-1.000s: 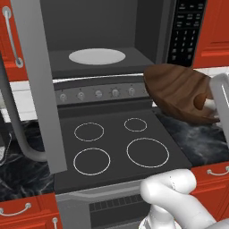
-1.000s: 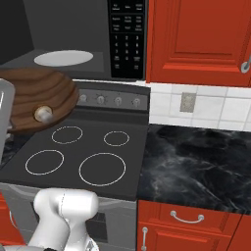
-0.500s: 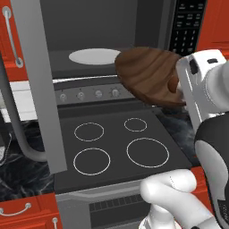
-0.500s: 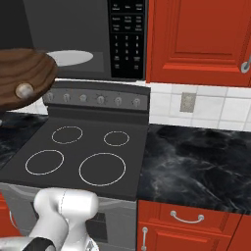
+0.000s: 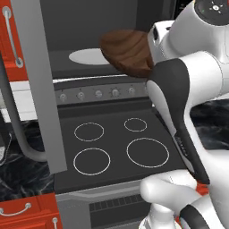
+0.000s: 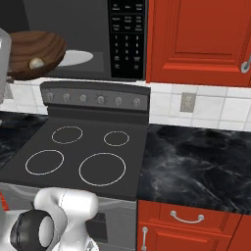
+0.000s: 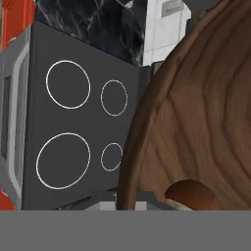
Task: Pick the mushroom from the sink and place it in the bowl. Then pick the bowl and place it in the microwave. Then close the microwave door and press the start button.
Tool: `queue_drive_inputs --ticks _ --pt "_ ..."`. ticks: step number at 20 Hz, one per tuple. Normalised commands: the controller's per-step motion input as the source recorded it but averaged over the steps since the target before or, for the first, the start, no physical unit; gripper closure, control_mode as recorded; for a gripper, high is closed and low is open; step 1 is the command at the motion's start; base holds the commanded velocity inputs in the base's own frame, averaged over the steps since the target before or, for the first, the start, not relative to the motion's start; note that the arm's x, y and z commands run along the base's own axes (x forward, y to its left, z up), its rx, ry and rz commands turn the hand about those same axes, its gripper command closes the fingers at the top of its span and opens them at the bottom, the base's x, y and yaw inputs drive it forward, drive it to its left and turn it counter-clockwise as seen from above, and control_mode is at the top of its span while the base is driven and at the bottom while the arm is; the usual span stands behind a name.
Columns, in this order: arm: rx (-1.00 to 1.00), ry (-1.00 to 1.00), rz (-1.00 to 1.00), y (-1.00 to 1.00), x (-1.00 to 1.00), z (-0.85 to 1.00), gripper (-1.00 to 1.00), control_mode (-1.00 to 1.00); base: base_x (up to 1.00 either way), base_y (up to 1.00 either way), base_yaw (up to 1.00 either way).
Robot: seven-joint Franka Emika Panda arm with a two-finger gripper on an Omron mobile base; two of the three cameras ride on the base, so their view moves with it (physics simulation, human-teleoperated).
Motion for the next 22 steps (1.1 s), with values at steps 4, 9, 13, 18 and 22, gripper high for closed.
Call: queue_drive_inputs --ticks 4,9,13,18,22 --pt "0.0 0.04 0.0 0.02 1.0 -0.04 1.0 -1.0 0.0 0.0 0.0" --pt "0.0 0.01 0.0 0.17 1.0 -0.07 1.0 -1.0 0.0 0.0 0.0" --pt "0.0 0.0 0.0 0.27 0.99 0.0 1.0 -1.0 0.0 0.0 0.0" --pt "0.0 0.03 0.0 0.19 0.9 0.0 1.0 -1.0 0.0 0.0 0.0" --pt "0.0 0.03 0.0 0.0 0.9 0.0 1.0 -1.0 0.0 0.0 0.0"
